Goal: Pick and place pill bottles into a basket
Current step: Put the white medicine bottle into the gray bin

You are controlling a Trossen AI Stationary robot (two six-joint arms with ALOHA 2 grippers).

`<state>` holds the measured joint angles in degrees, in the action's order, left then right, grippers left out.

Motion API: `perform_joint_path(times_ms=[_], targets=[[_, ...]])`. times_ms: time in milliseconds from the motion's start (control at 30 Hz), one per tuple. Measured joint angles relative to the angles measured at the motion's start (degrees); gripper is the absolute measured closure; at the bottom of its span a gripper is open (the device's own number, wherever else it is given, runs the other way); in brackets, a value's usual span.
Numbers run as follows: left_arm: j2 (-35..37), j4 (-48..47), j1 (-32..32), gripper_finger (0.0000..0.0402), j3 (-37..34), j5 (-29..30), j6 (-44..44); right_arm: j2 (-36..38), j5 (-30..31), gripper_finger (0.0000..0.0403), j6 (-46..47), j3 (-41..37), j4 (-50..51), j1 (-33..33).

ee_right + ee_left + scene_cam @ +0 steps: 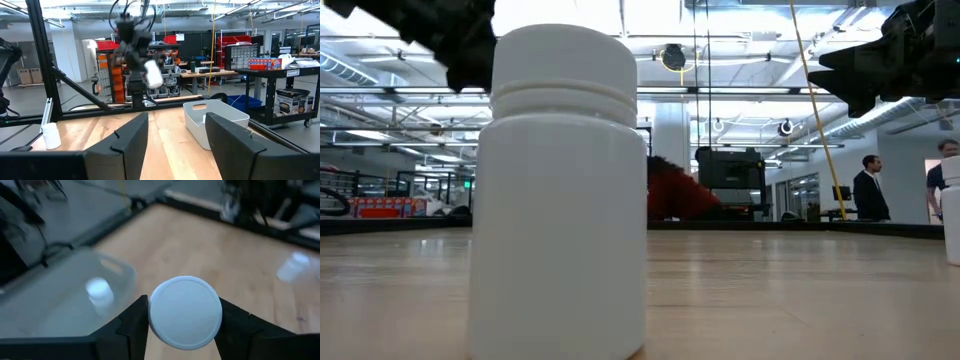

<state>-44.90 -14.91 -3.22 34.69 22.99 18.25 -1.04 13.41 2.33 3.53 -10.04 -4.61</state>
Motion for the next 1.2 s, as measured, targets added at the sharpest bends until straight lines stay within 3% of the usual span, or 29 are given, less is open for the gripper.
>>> perform_joint_path(times_ms=[100,300,500,700,867,1033,1200], targets=[[0.2,-0.4,4.43,0.0221,3.69,-1.01,-3.35,-0.02,0.0,0.0211,0.0,0.0,0.02,-0.02],[-4.76,-3.13,14.59,0.0206,10.39,-9.65,-7.88,-0.02,0.0,0.0211,0.0,0.0,0.02,-0.02],[-13.65,-6.43,23.95,0.0219,17.8,-20.29,-13.9,-0.01,0.01,0.0211,0.0,0.0,0.0,-0.02],[-23.53,-12.87,31.87,0.0207,26.3,-21.8,-17.64,-0.02,0.0,0.0211,0.0,0.0,0.0,-0.02],[-30.62,-16.38,38.22,0.0211,32.08,-26.92,-19.87,-0.02,0.02,0.0211,0.0,0.0,0.02,-0.02],[-35.81,-16.47,43.76,0.022,33.43,-28.68,-20.49,-0.01,0.01,0.0211,0.0,0.0,0.02,-0.02],[-40.29,-17.14,47.74,0.0204,33.43,-33.51,-19.54,-0.02,0.01,0.0211,0.0,0.0,0.0,-0.02]])
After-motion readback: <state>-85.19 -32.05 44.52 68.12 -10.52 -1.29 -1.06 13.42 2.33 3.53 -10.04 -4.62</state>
